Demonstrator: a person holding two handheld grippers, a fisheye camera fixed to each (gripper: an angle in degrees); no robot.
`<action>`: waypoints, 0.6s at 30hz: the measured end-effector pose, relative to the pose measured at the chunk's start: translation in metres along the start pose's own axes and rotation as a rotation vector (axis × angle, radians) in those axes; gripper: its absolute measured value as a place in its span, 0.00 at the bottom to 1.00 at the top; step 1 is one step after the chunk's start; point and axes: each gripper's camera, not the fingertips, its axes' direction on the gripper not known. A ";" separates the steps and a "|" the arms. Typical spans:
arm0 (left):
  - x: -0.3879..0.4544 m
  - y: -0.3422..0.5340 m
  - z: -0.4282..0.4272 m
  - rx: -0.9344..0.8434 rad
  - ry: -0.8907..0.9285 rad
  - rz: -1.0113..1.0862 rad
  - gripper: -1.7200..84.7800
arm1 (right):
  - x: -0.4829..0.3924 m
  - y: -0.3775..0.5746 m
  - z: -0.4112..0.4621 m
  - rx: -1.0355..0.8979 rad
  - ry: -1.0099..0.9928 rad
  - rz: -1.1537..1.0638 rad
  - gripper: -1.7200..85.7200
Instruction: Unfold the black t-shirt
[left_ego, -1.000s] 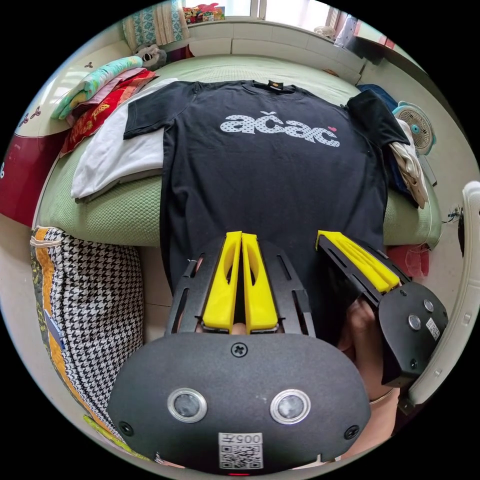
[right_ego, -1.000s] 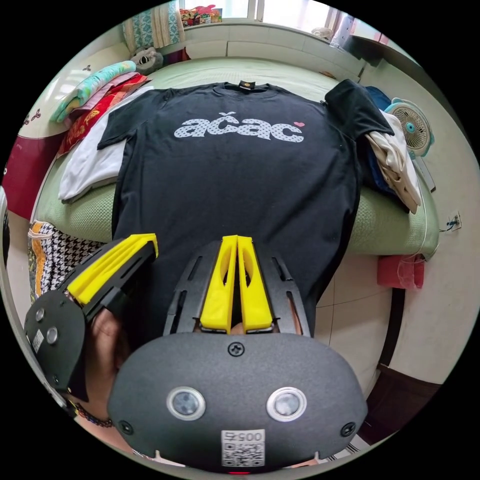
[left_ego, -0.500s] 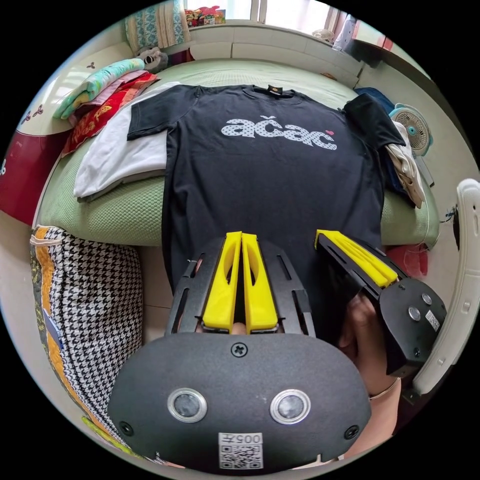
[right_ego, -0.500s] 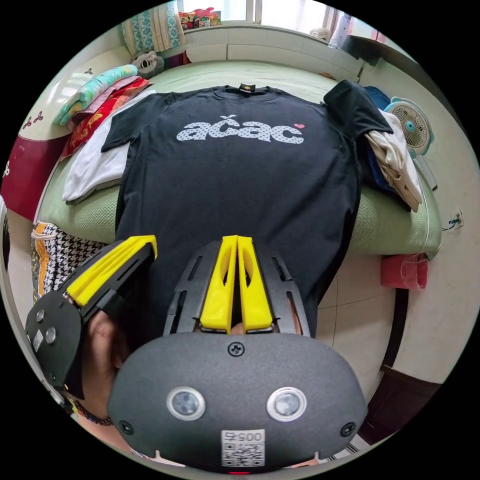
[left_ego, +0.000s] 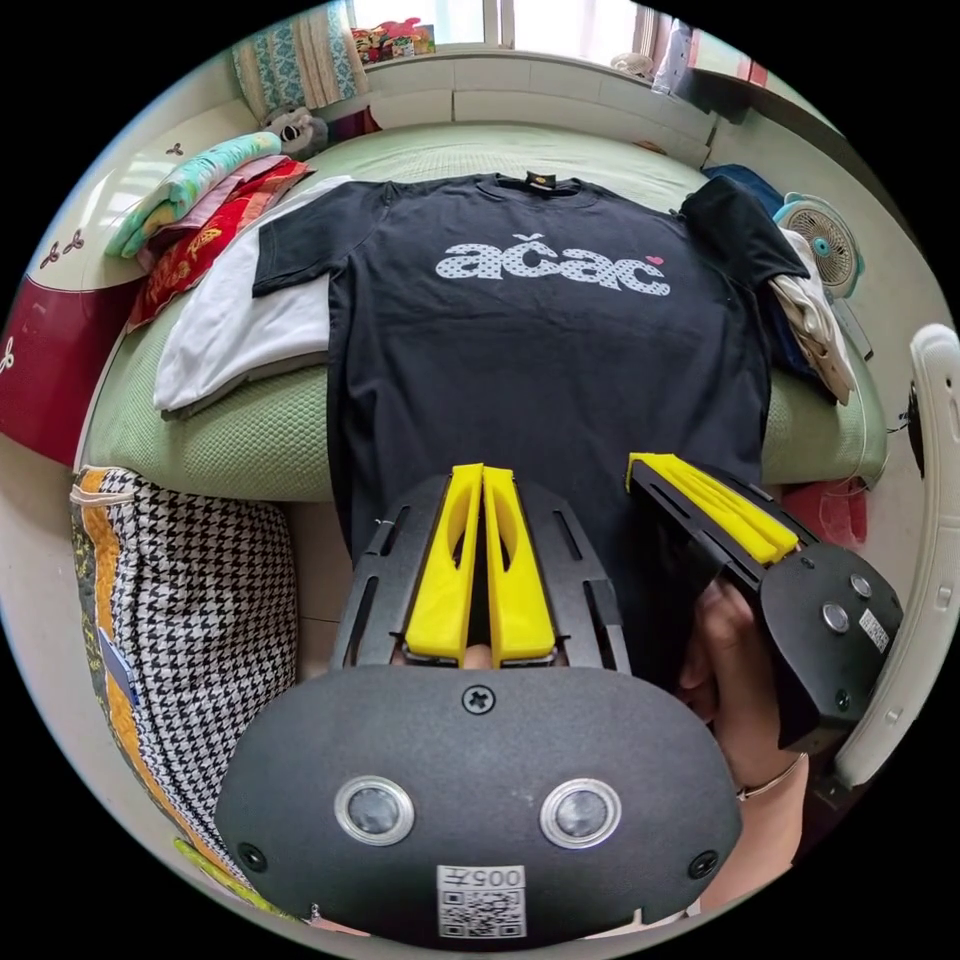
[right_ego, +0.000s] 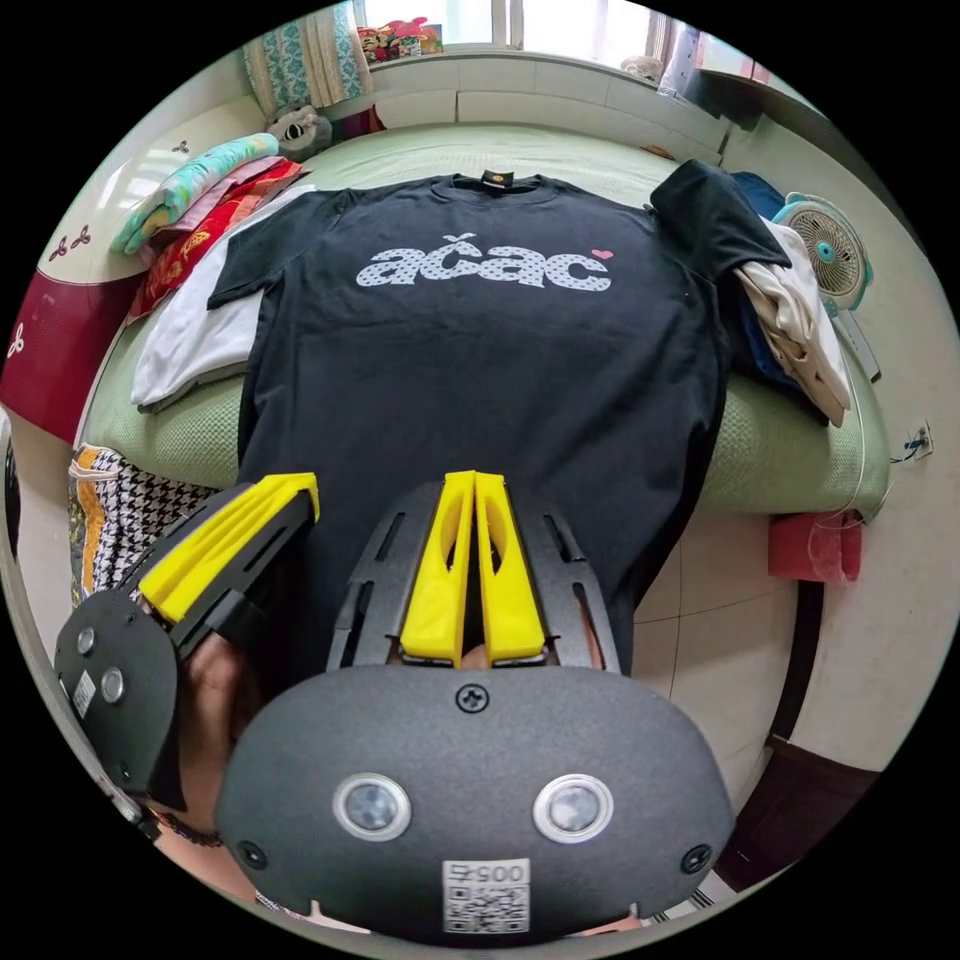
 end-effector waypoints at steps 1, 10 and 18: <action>0.000 -0.001 0.001 -0.003 -0.004 0.003 0.02 | 0.001 -0.001 0.000 0.002 -0.004 0.000 0.01; -0.012 -0.003 0.003 -0.011 -0.042 0.021 0.02 | 0.005 -0.010 -0.002 -0.001 -0.033 -0.005 0.00; -0.051 -0.005 0.003 -0.014 0.109 0.004 0.02 | -0.003 -0.023 -0.001 -0.024 0.003 -0.032 0.00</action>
